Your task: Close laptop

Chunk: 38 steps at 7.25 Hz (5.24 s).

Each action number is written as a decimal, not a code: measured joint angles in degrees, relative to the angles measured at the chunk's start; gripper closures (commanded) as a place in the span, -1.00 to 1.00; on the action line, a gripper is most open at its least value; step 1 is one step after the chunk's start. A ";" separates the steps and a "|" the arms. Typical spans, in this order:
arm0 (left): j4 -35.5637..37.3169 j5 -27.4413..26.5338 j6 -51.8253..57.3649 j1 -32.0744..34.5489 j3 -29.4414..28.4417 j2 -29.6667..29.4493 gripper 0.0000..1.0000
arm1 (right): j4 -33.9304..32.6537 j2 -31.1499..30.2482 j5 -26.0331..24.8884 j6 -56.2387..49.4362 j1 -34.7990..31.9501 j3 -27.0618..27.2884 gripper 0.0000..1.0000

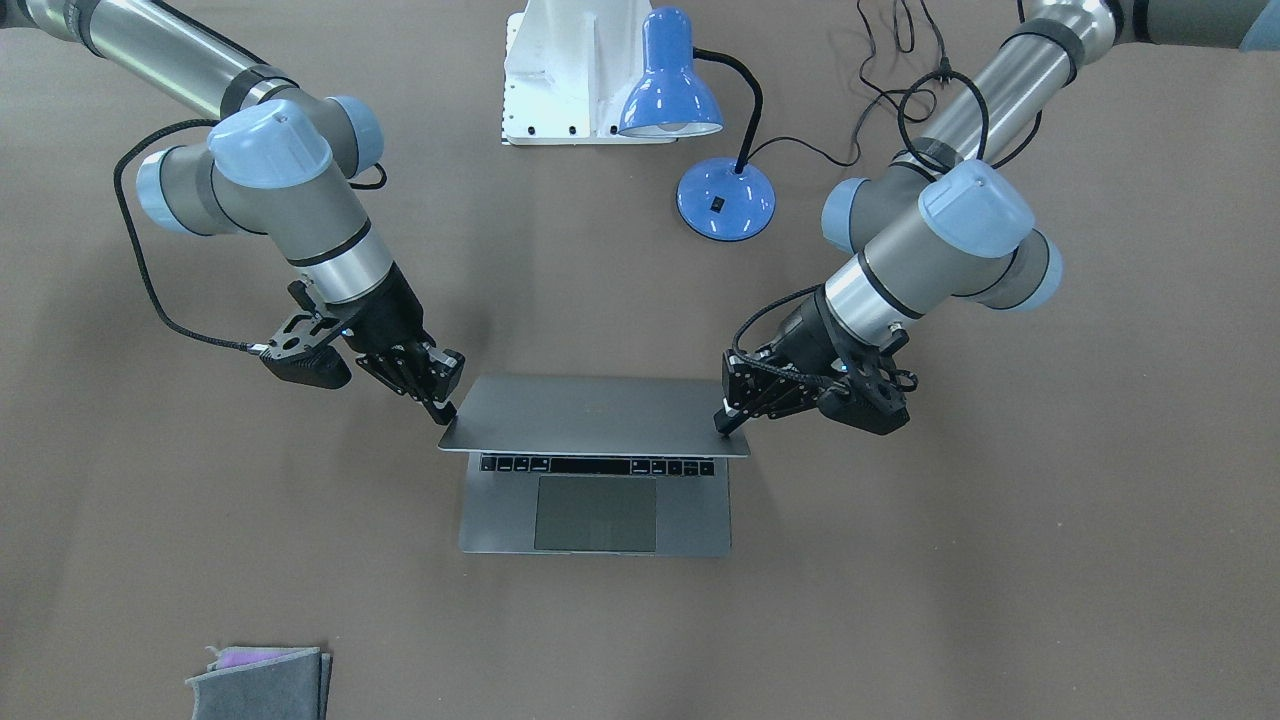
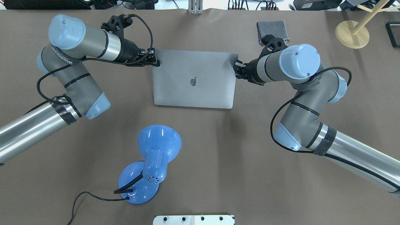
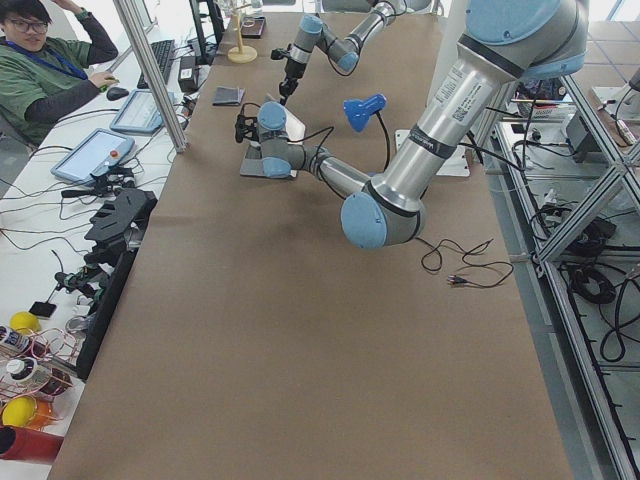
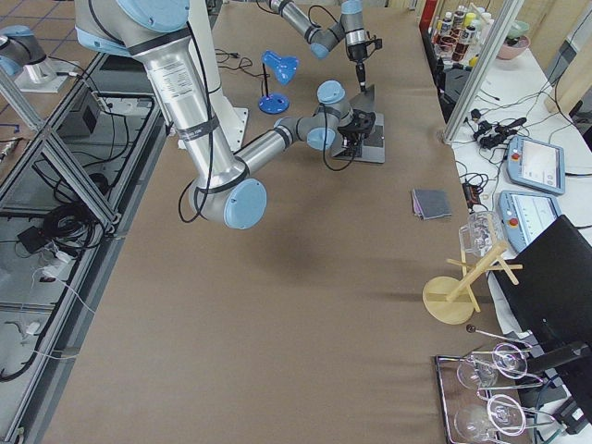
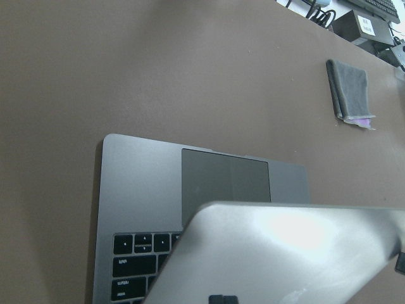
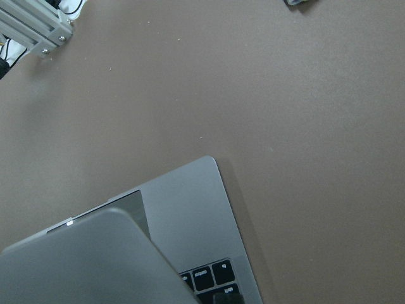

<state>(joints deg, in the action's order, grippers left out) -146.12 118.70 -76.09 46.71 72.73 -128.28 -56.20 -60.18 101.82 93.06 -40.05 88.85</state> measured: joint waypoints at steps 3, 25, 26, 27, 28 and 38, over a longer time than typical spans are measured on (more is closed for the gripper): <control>2.92 -6.45 2.11 -0.85 -9.79 -6.53 1.00 | 0.24 4.89 -1.93 -0.72 -0.02 -9.43 1.00; 63.72 13.89 89.06 42.70 23.51 34.27 -0.97 | -36.98 -44.15 23.45 -97.87 -47.75 18.13 -1.00; 63.54 13.92 88.95 42.71 23.62 34.94 -0.97 | -36.98 -44.60 23.79 -97.81 -47.80 18.09 -1.00; 63.48 13.78 89.01 42.68 24.08 35.48 -0.97 | -36.97 -44.62 24.85 -97.61 -47.82 18.07 -1.00; 63.48 13.56 89.18 42.53 24.59 35.77 -0.97 | -36.95 -44.62 26.48 -97.58 -47.83 18.03 -1.00; 63.33 13.62 89.36 42.20 25.35 36.84 -0.97 | -36.96 -45.11 28.52 -97.92 -47.79 17.78 -1.00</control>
<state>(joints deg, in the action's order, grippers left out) -82.79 132.32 13.27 88.90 98.08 -91.44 -93.15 -105.29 130.34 -4.86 -87.84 106.63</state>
